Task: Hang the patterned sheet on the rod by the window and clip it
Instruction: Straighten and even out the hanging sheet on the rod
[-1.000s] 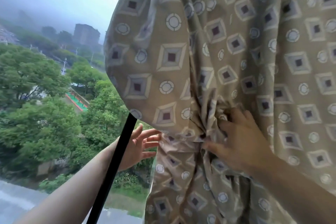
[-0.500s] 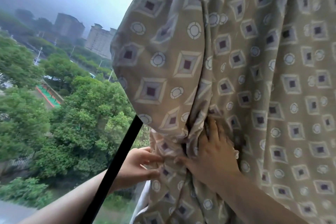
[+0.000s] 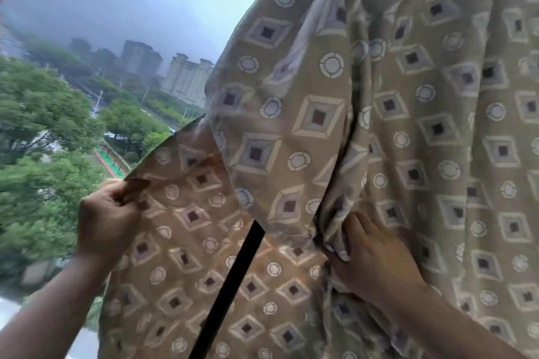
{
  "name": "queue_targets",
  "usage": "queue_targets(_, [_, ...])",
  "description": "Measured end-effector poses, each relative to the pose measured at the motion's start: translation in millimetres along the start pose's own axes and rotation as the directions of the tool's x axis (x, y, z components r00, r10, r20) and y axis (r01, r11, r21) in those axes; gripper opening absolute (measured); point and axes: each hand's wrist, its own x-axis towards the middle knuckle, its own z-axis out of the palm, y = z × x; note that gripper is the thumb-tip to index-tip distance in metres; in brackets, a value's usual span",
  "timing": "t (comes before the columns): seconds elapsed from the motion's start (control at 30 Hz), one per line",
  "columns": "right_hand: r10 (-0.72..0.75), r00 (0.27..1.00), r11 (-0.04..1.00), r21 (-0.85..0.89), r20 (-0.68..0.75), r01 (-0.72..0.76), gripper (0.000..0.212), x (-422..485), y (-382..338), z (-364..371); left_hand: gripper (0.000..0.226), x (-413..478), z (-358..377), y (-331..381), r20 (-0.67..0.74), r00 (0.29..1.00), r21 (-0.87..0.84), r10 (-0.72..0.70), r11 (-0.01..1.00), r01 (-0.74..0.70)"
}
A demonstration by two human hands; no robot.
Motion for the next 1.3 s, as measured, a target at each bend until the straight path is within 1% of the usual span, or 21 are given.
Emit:
queue_targets(0.07, [0.015,0.999,0.999,0.044,0.029,-0.016,0.041,-4.2,-8.6,-4.4,0.029,14.3,-36.0,-8.2,-0.16,0.987,0.18,-0.009,0.983,0.038])
queue_targets(0.13, [0.015,0.999,0.994,0.104,0.034,-0.018,0.038,-10.3,-18.2,-9.2,0.036,15.2,-60.6,-3.8,-0.232,0.972,0.266,-0.032,0.959,0.095])
queue_targets(0.2, [0.034,0.997,0.98,0.195,0.075,-0.048,0.038,-18.6,-31.1,-14.5,0.045,4.8,-66.6,11.2,-0.268,0.961,0.299,-0.074,0.941,0.156])
queue_targets(0.27, [0.066,0.988,0.926,0.36,0.137,-0.112,0.041,-29.4,-45.0,-18.8,0.052,-14.7,-59.7,22.6,-0.2,0.979,0.496,0.048,0.866,0.059])
queue_targets(0.3, [0.074,0.985,0.871,0.47,0.155,-0.139,0.038,-35.7,-51.9,-21.1,0.053,-25.2,-55.3,27.1,-0.132,0.988,0.56,0.076,0.829,0.011])
queue_targets(0.37, [0.122,0.985,0.727,0.665,0.118,-0.17,0.029,-46.9,-67.5,-30.9,0.052,-43.9,-43.6,34.6,-0.024,0.995,0.571,-0.1,0.815,0.096])
queue_targets(0.43, [0.21,0.971,0.526,0.824,0.114,-0.21,0.024,-57.8,-83.4,-44.6,0.07,-59.6,-34.9,43.6,0.083,0.945,0.641,-0.317,0.743,0.193])
queue_targets(0.5, [0.218,0.952,0.289,0.917,0.214,-0.273,0.034,-65.4,-98.8,-54.1,0.077,-70.5,-30.6,61.3,0.189,0.868,0.705,-0.459,0.679,0.205])
queue_targets(0.53, [0.19,0.949,0.201,0.936,0.253,-0.29,0.039,-69.2,-107.2,-57.4,0.081,-78.0,-29.8,74.5,0.251,0.864,0.645,-0.436,0.741,0.187])
queue_targets(0.57, [0.158,0.953,0.16,0.946,0.257,-0.282,0.044,-70.8,-114.4,-61.9,0.088,-85.0,-28.3,87.5,0.327,0.88,0.471,-0.344,0.867,0.164])
queue_targets(0.6, [0.129,0.962,0.162,0.952,0.241,-0.26,0.049,-72.1,-118.3,-62.6,0.091,-91.5,-25.8,105.2,0.393,0.897,0.219,-0.203,0.968,0.123])
queue_targets(0.63, [0.108,0.969,0.173,0.955,0.225,-0.241,0.055,-72.6,-121.8,-65.2,0.085,-98.1,-21.9,120.5,0.432,0.898,0.009,-0.083,0.996,0.088])
queue_targets(0.7, [0.082,0.976,0.174,0.962,0.2,-0.212,0.056,-70.8,-123.4,-71.8,0.073,-103.9,-10.1,147.1,0.532,0.845,-0.15,0.046,0.988,0.04])
queue_targets(0.77, [0.063,0.979,0.187,0.961,0.195,-0.203,0.056,-70.6,-119.3,-77.6,0.047,-104.0,2.2,167.7,0.517,0.851,-0.179,0.092,0.984,0.003])
queue_targets(0.83, [0.032,0.976,0.22,0.951,0.216,-0.217,0.061,-72.3,-113.3,-79.0,0.002,-100.2,8.7,180.2,0.431,0.901,-0.23,0.05,0.971,0.056])
queue_targets(0.93, [0.017,0.953,0.273,0.916,0.301,-0.294,0.084,-72.0,-104.3,-77.9,0.027,-84.8,-1.8,191.2,0.315,0.923,-0.368,-0.221,0.868,0.333])
queue_targets(1.0, [-0.011,0.951,0.293,0.91,0.308,-0.292,0.083,-71.3,-98.7,-79.0,0.027,-63.4,-17.1,194.0,0.023,0.958,-0.328,-0.287,0.903,0.278])
queue_targets(1.07, [-0.047,0.954,0.309,0.913,0.296,-0.268,0.055,-71.1,-98.1,-87.9,0.021,-41.0,-33.6,197.7,-0.277,0.93,-0.209,-0.241,0.96,0.186])
queue_targets(1.1, [-0.068,0.952,0.314,0.912,0.299,-0.264,0.046,-70.4,-100.1,-95.6,0.024,-34.4,-39.7,200.0,-0.336,0.923,-0.113,-0.185,0.981,0.156])
queue_targets(1.2, [-0.143,0.948,0.323,0.919,0.286,-0.228,0.045,-65.3,-109.6,-108.3,0.064,-45.3,-43.6,200.1,-0.2,0.971,0.15,-0.128,0.976,0.16])
queue_targets(1.3, [-0.147,0.951,0.293,0.931,0.271,-0.219,0.051,-59.2,-116.2,-105.5,0.087,-90.7,-39.1,176.4,-0.02,0.951,0.19,-0.31,0.932,0.308])
